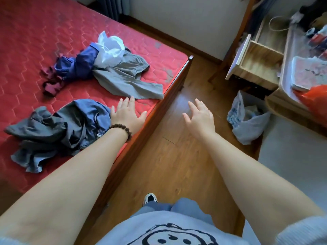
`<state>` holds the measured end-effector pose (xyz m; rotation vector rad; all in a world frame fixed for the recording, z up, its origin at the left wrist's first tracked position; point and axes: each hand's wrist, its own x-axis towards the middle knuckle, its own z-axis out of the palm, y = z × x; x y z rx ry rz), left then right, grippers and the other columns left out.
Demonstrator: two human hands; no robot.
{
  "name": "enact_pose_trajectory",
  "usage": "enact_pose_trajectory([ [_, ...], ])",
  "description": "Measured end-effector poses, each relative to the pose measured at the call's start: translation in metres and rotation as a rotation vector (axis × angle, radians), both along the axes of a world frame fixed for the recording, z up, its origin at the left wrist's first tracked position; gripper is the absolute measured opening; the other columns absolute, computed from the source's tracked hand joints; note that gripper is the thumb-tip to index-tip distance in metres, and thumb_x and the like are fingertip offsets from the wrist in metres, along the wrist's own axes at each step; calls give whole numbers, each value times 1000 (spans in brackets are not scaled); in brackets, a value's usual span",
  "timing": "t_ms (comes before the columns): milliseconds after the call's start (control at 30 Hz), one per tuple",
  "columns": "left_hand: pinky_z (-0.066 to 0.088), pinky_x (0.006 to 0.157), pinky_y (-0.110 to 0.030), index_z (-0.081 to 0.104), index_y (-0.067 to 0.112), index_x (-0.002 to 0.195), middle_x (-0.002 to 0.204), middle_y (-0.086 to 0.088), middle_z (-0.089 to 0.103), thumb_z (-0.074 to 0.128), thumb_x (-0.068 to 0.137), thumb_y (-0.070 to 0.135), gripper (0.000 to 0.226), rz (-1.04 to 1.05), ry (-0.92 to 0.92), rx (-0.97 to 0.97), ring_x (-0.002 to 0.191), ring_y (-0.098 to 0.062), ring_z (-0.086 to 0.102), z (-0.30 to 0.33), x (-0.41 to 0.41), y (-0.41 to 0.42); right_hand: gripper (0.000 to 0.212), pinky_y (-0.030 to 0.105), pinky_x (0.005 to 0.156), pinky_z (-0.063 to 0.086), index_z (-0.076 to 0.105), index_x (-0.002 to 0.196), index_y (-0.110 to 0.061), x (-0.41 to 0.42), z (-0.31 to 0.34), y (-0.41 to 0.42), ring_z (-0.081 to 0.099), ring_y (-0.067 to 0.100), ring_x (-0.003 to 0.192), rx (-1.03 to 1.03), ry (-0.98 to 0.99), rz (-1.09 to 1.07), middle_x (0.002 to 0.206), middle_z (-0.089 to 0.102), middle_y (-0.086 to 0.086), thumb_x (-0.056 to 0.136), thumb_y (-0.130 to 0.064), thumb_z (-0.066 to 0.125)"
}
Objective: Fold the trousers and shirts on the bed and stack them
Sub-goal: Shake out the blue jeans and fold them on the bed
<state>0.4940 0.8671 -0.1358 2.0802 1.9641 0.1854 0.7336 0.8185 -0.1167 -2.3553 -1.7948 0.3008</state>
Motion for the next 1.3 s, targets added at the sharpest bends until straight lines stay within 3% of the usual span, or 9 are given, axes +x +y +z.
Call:
enact_pose_trajectory([
  [400, 12, 116, -51, 21, 16, 151, 157, -6, 26, 46, 89, 56, 78, 429, -29, 20, 147, -23, 15, -23, -57, 116, 55, 43, 118, 16, 35, 147, -24, -42, -20, 226, 16, 23, 146, 5, 14, 445, 158, 22, 5, 96, -43, 45],
  [733, 17, 116, -50, 21, 13, 151, 157, -9, 26, 47, 91, 53, 78, 780, 3, -12, 146, -24, 18, -16, -50, 217, 57, 45, 117, 17, 32, 147, -25, -80, -21, 425, 16, 24, 146, -56, 14, 827, 158, 21, 5, 95, -42, 46],
  [1133, 25, 113, -49, 26, 11, 150, 152, -9, 35, 49, 90, 53, 77, 978, 39, -45, 143, -25, 25, -15, -86, 241, 57, 44, 118, 13, 29, 148, -24, -157, -26, 487, 11, 21, 147, -130, -10, 1073, 160, 17, 4, 96, -42, 43],
  [1300, 19, 114, -49, 22, 12, 151, 155, -8, 29, 46, 91, 53, 76, 992, 26, -82, 145, -24, 19, -24, -113, 233, 56, 43, 117, 14, 30, 149, -22, -188, -33, 485, 12, 23, 147, -116, -21, 1092, 159, 20, 5, 97, -41, 42],
])
